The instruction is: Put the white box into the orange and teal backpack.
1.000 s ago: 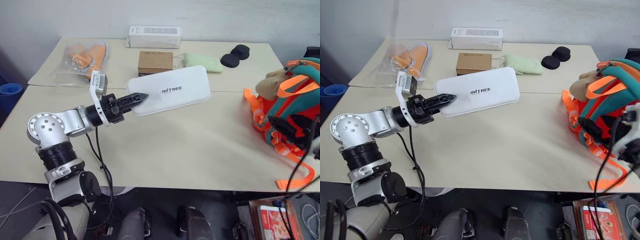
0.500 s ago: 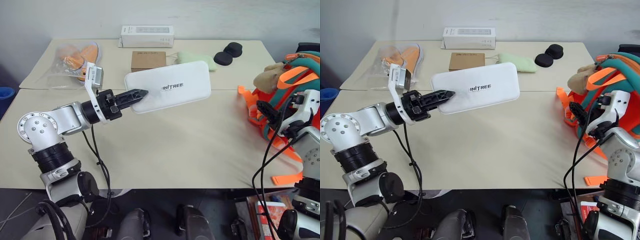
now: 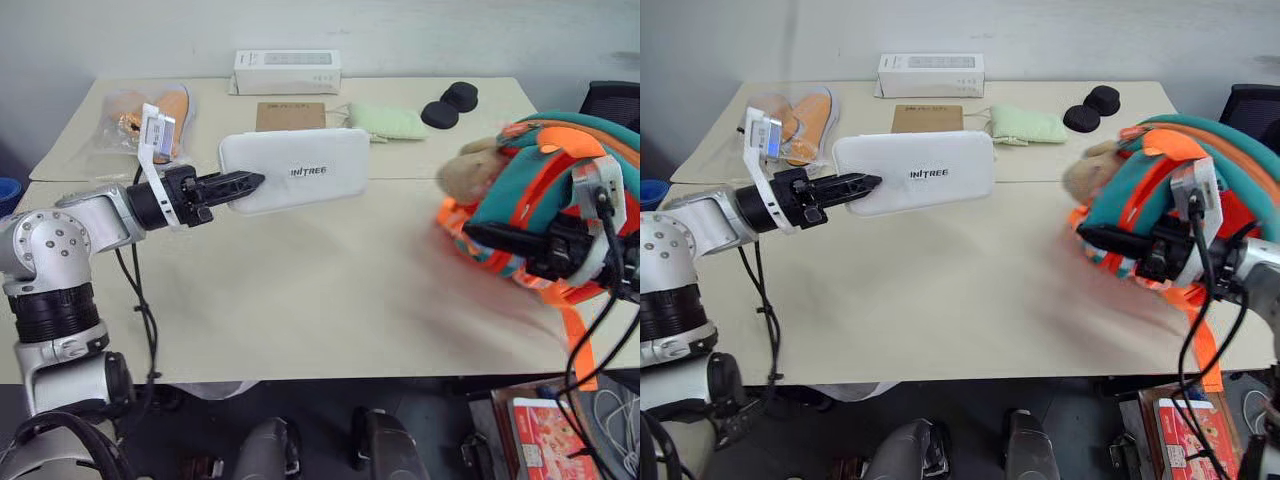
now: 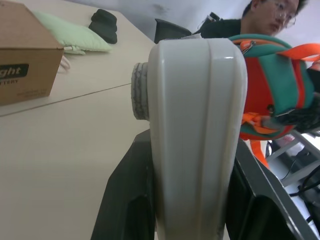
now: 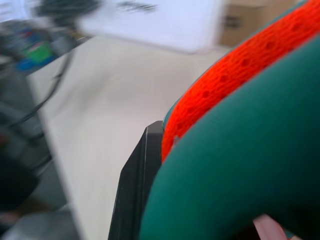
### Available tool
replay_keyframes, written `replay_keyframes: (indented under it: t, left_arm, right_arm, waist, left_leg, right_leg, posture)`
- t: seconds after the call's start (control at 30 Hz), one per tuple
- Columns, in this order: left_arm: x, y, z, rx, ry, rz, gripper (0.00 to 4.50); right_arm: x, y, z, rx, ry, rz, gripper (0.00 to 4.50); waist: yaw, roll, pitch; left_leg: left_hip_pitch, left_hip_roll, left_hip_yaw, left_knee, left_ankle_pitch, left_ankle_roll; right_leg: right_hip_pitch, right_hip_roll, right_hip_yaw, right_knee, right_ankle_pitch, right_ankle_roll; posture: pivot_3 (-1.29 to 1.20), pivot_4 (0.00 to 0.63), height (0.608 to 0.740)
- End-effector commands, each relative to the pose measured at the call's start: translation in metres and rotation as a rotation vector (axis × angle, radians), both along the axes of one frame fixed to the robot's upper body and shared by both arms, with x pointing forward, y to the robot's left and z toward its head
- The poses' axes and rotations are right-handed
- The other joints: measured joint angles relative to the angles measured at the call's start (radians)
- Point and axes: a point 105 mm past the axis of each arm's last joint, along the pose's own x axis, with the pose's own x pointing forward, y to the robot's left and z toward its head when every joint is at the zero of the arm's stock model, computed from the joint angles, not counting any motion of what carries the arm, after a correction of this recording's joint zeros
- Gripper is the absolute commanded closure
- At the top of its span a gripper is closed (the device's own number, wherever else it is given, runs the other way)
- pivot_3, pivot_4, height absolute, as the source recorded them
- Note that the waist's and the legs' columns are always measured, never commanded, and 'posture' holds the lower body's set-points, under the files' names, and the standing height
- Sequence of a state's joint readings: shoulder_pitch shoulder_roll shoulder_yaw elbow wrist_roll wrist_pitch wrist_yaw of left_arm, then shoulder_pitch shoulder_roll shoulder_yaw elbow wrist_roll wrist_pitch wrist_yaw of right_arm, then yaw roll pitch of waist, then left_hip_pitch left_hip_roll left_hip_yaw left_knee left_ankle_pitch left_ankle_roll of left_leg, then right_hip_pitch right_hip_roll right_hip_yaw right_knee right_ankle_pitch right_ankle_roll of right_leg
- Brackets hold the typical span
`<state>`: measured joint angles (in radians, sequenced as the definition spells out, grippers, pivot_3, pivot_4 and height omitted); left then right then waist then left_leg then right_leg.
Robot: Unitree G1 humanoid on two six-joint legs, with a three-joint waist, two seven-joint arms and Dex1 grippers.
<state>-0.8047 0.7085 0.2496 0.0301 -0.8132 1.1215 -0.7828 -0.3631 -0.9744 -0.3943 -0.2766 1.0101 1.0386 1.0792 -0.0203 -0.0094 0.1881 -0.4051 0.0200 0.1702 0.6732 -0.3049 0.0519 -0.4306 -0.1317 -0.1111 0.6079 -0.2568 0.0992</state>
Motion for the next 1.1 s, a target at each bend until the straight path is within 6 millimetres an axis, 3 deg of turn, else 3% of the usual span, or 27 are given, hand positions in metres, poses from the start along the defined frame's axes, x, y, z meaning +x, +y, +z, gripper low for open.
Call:
replay_keyframes:
  t: [0.03,0.23,0.37,0.47,0.8,1.1]
  left_arm:
    - [-0.003,0.004,0.018,0.029,-0.141,-0.059,3.27]
    - [-0.018,-0.011,0.051,-0.046,-0.273,-0.196,3.27]
    - [-0.031,-0.032,0.055,-0.009,-0.328,-0.296,3.27]
    - [-0.024,-0.048,0.051,0.053,-0.38,-0.31,3.27]
    - [-0.006,-0.072,0.04,0.134,-0.478,-0.371,3.27]
    - [-0.026,-0.079,0.031,0.199,-0.47,-0.588,3.27]
  right_arm:
    - [-0.028,0.009,0.012,-0.015,0.02,0.179,4.48]
    - [-0.053,0.009,0.023,0.032,0.115,0.291,4.48]
    - [-0.065,0.008,0.025,0.009,0.141,0.325,4.48]
    - [-0.07,0.004,0.026,0.021,0.162,0.329,4.48]
    - [-0.082,0.002,0.022,-0.008,0.177,0.35,4.48]
    - [-0.069,-0.002,0.01,-0.029,0.163,0.276,4.48]
  waist:
    - [0.001,0.0,0.0]
    - [0.016,-0.003,0.001]
    - [0.02,-0.003,0.001]
    - [0.025,-0.003,0.002]
    - [0.043,-0.003,0.002]
    - [0.044,-0.003,0.002]
  left_leg:
    - [0.0,0.0,0.0,0.0,0.0,0.0]
    - [-0.001,0.002,0.0,0.001,0.0,0.001]
    - [-0.001,0.002,-0.001,0.001,0.001,0.005]
    - [-0.001,0.002,-0.002,0.001,0.002,0.006]
    - [-0.001,0.001,-0.002,0.005,0.001,0.008]
    - [-0.002,0.001,-0.002,0.007,0.0,0.009]
  right_leg:
    - [0.0,0.0,0.0,-0.001,0.0,0.0]
    - [0.0,-0.006,0.002,-0.002,0.0,0.0]
    - [0.0,-0.008,0.005,-0.002,-0.001,-0.002]
    - [0.001,-0.007,0.004,-0.003,-0.001,-0.002]
    - [0.001,-0.008,0.003,-0.002,0.0,-0.001]
    - [0.001,-0.008,0.002,-0.002,0.0,-0.001]
  posture:
    - [0.0,0.15,0.74]
    - [0.0,0.15,0.74]
    - [0.0,0.15,0.74]
    - [0.0,0.15,0.74]
    - [0.0,0.15,0.74]
    - [0.0,0.15,0.74]
